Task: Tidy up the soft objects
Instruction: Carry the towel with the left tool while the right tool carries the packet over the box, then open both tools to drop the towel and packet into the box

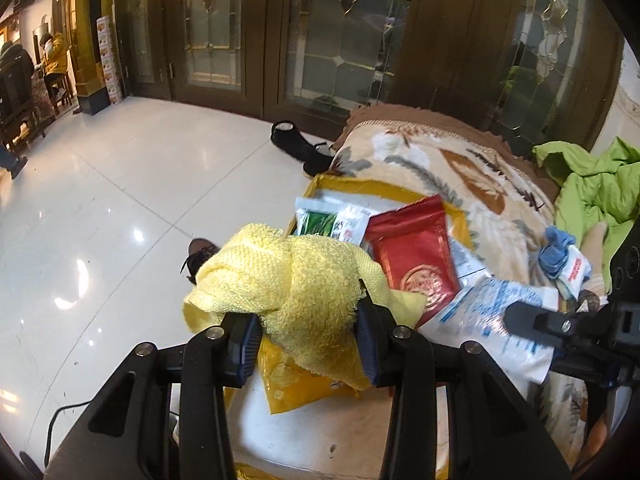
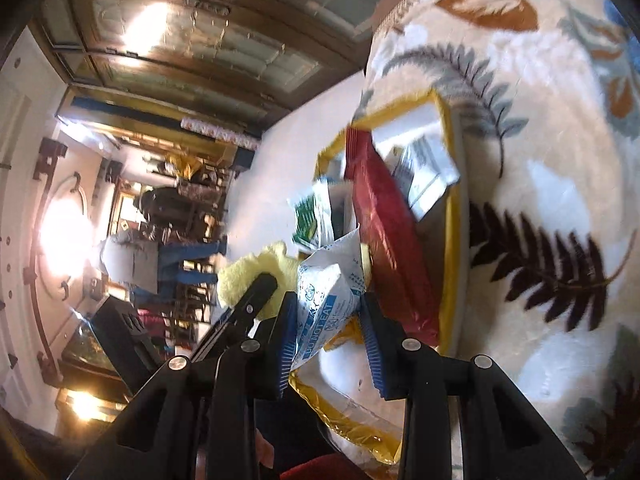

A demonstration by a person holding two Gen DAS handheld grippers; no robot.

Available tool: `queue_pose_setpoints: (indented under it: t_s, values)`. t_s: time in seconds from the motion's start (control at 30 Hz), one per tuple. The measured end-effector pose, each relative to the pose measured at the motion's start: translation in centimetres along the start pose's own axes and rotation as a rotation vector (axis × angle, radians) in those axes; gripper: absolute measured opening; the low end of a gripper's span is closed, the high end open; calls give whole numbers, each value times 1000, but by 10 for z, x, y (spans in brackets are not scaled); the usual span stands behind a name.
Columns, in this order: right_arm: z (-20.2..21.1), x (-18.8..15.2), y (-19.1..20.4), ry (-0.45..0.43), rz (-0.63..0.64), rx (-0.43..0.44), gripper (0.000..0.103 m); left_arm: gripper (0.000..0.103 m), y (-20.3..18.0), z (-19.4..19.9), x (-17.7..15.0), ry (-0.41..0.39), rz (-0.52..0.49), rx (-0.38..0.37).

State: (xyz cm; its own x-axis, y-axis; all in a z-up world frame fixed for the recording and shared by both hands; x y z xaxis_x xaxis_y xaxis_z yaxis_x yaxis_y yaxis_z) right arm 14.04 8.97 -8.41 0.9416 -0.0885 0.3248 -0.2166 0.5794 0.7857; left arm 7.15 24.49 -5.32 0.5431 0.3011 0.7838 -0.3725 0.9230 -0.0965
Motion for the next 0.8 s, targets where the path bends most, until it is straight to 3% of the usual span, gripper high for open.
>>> queue_pose_setpoints:
  t_s: [0.23, 0.33, 0.47, 0.8]
  values:
    - [-20, -28, -12, 104, 17, -26, 36, 40, 5, -7, -11, 29, 1, 19]
    - [-21, -36, -12, 137, 40, -44, 57, 43, 7, -7, -12, 33, 14, 27]
    - [-11, -39, -7, 127, 76, -48, 60, 56, 10, -6, -13, 40, 27, 35]
    - [43, -25, -10, 21, 58, -13, 63, 58, 12, 13, -6, 13, 33, 41]
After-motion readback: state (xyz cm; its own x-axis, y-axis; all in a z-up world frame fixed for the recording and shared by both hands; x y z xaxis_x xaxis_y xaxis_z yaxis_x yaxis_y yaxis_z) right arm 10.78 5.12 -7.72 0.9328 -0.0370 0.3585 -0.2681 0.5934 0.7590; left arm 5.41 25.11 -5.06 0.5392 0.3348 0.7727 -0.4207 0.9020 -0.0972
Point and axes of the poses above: each gripper's, at about its wrist camera, not at the fingertips, and z roughly against the way its jaws point, y to its left, x to its top, the point moved 5 cm from there along -z, roughly the way its jaws point, and after that the axes turned 12 degrees about -y, right-handed, at the moved point
